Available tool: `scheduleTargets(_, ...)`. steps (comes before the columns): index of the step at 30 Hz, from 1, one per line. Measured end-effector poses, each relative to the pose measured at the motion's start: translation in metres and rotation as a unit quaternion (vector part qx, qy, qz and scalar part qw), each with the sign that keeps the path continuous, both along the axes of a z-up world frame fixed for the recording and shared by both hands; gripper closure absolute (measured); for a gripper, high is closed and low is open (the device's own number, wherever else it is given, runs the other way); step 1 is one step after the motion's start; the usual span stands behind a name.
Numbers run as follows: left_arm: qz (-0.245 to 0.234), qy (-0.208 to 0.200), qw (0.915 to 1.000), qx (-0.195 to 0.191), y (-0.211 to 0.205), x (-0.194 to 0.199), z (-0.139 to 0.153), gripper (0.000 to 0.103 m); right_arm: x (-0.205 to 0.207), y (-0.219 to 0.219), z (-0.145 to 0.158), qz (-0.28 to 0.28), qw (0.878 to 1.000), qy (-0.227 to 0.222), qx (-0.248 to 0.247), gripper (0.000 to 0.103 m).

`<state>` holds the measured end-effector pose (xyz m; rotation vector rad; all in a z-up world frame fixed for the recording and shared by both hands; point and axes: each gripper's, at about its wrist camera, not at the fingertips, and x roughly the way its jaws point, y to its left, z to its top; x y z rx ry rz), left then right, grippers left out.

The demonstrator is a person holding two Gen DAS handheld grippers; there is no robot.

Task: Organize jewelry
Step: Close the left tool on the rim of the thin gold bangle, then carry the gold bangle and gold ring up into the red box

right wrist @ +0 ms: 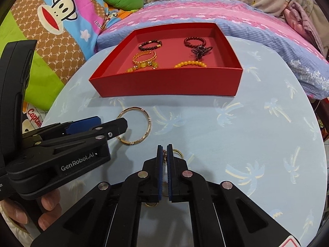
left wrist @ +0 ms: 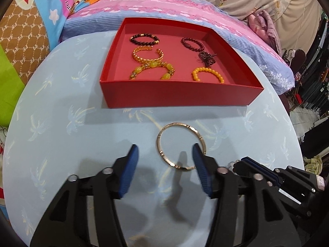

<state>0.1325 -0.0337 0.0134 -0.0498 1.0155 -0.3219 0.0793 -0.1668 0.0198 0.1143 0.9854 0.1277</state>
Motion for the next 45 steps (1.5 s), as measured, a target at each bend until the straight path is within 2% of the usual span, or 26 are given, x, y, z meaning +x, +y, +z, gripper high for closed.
scheduleTargets(9,-0.013,-0.005,0.9995,0.028,-0.032,0.009,-0.011,0.037,0.004,-0.02,0.002,-0.023,1.0,-0.003,0.002,0.099)
scheduleTargets(12,-0.02,-0.016,0.9985,0.048,-0.039,0.008,-0.014,0.038,0.005,-0.024,0.001,-0.027,1.0,0.0,0.005,0.099)
scheduleTargets(15,-0.025,-0.026,0.9975,0.061,-0.04,0.006,-0.014,0.046,0.007,-0.025,0.0,-0.028,1.0,0.001,0.007,0.099)
scheduleTargets(24,-0.018,-0.021,0.9986,0.045,-0.026,0.002,-0.005,0.046,0.006,-0.025,0.006,-0.027,1.0,-0.007,0.012,0.099)
scheduleTargets(36,0.017,-0.038,0.9988,0.026,0.012,-0.001,0.028,0.046,0.001,-0.032,0.028,-0.035,0.998,-0.029,0.031,0.099)
scheduleTargets(45,0.024,-0.054,0.9982,0.015,0.018,0.004,0.048,0.046,0.008,-0.032,0.044,-0.033,0.997,-0.047,0.041,0.099)
